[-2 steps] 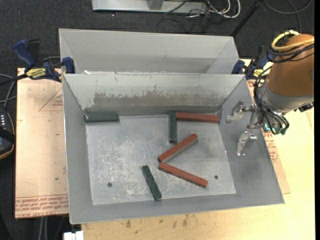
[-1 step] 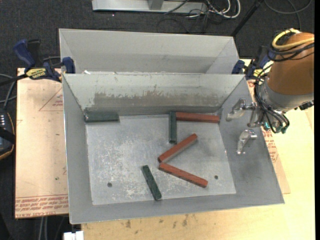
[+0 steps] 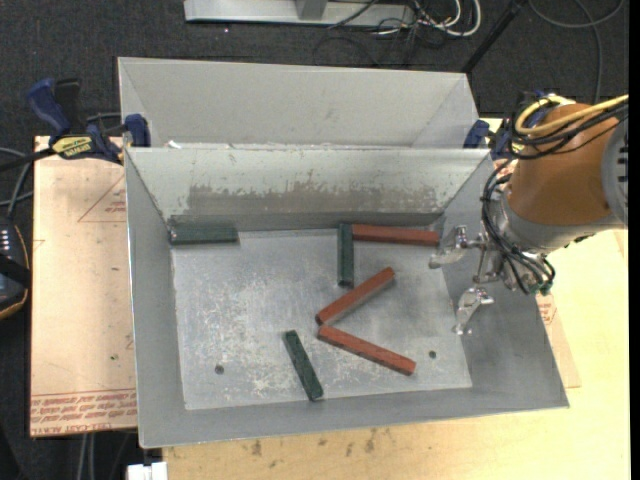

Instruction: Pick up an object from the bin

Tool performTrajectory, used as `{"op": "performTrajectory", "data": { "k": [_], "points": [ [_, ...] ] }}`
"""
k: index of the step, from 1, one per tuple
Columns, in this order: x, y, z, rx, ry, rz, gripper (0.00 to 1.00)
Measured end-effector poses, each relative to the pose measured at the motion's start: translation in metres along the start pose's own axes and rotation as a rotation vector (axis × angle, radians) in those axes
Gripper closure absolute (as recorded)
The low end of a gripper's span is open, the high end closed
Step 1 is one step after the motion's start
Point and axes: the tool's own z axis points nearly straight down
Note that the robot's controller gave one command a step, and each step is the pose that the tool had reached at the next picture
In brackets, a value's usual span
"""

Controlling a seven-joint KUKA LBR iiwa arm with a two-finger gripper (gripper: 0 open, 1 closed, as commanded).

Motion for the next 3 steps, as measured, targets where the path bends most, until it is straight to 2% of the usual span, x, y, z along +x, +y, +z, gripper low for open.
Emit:
{"op": "performTrajectory", "data": {
  "k": [1, 2, 3],
  "points": [
    [0.024, 0.044, 0.069, 0.002, -0.014, -0.109, 1.00],
    [0.024, 0.044, 0.069, 0.003, -0.014, -0.109, 1.00],
    [0.028, 0.047, 0.028, -0.004, 0.008, -0.124, 1.00]
  ]
}}
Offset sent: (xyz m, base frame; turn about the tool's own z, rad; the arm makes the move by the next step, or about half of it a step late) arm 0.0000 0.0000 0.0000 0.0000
